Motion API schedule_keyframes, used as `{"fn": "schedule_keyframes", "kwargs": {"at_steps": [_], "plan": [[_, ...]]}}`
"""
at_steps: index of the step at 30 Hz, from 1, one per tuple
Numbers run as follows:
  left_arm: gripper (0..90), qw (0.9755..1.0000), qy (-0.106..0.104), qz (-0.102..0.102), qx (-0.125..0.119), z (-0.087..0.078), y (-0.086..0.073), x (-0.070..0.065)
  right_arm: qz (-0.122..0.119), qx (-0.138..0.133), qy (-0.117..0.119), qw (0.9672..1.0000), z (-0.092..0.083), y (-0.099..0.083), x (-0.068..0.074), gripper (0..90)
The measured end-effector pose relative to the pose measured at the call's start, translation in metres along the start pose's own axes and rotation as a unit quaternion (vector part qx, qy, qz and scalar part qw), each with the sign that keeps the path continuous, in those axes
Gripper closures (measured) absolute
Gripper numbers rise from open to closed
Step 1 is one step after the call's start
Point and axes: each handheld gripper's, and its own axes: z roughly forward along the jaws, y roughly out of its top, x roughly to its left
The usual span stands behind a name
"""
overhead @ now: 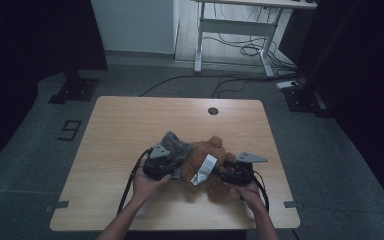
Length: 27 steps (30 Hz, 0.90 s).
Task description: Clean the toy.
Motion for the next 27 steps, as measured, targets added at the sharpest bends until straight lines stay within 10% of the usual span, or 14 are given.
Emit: {"fn": "schedule_keyframes", "kwargs": {"at_steps": [8, 14, 22, 27], "plan": [[80.1, 0.9989, -0.003, 0.040, -0.024, 0.001, 0.039, -0.031, 0.013, 0.001, 0.009, 0.9999, 0.004, -0.006, -0.002, 54.9], [80.0, 0.9979, -0.025, 0.059, 0.008, 0.063, 0.053, -0.070, 0.005, -0.002, 0.010, 0.9999, 0.006, -0.006, 0.002, 59.7], [80.3, 0.9983, -0.019, 0.053, -0.014, 0.058, 0.035, -0.059, 0.026, 0.007, 0.019, 0.9995, 0.004, -0.010, -0.006, 66.2], [80.3, 0.9968, 0.060, 0.047, -0.023, 0.013, 0.023, -0.023, 0.025, 0.007, 0.022, 0.9994, 0.002, -0.010, -0.008, 67.4]]}}
